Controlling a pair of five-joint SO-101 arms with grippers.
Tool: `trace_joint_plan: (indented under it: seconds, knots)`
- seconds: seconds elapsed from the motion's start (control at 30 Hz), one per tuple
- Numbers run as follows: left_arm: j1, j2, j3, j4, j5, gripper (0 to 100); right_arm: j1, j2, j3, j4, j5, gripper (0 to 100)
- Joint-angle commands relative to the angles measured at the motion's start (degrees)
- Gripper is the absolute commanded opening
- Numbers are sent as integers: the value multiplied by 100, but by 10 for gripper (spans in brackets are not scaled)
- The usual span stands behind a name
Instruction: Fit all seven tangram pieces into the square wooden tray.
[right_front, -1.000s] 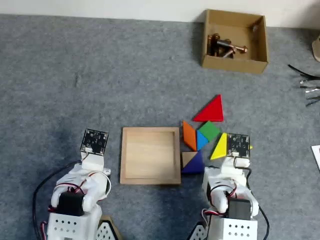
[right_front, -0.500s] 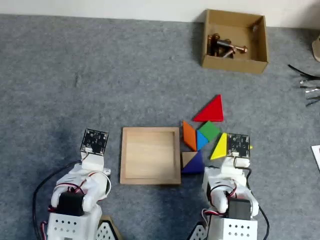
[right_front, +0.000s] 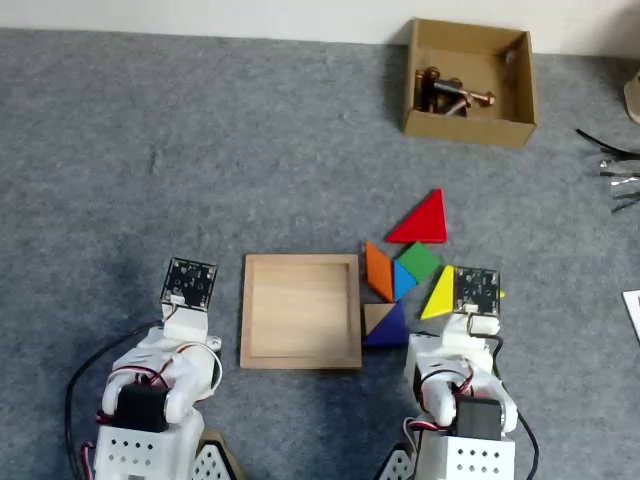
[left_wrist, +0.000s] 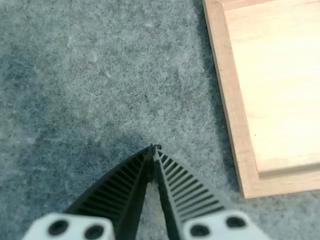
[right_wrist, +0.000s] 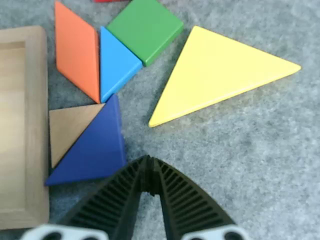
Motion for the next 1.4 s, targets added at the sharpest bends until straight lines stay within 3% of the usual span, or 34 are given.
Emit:
trace_joint_plan:
  seconds: [0.0, 1.37]
  knots:
    - [31, -31, 110, 35, 35, 6, 57, -57, 629, 31, -35, 5]
    - [31, -31, 110, 35, 35, 6, 75, -66, 611, -66, -26, 5]
